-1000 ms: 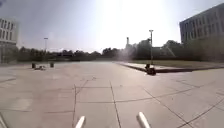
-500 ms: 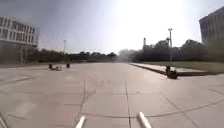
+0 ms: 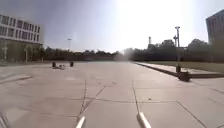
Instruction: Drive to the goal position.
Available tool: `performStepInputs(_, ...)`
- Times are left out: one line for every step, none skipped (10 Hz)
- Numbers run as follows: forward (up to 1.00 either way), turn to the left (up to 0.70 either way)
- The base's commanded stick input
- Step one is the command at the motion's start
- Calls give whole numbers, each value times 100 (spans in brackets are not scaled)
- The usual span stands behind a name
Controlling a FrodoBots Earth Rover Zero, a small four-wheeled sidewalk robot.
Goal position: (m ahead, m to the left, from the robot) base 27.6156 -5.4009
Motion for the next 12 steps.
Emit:
performStepInputs(70, 0)
performStepInputs(70, 0)
performStepInputs(70, 0)
performStepInputs(70, 0)
performStepInputs(70, 0)
performStepInputs(70, 0)
performStepInputs(70, 0)
performStepInputs(70, 0)
performStepInputs(70, 0)
performStepInputs(70, 0)
performStepInputs(70, 0)
performStepInputs(70, 0)
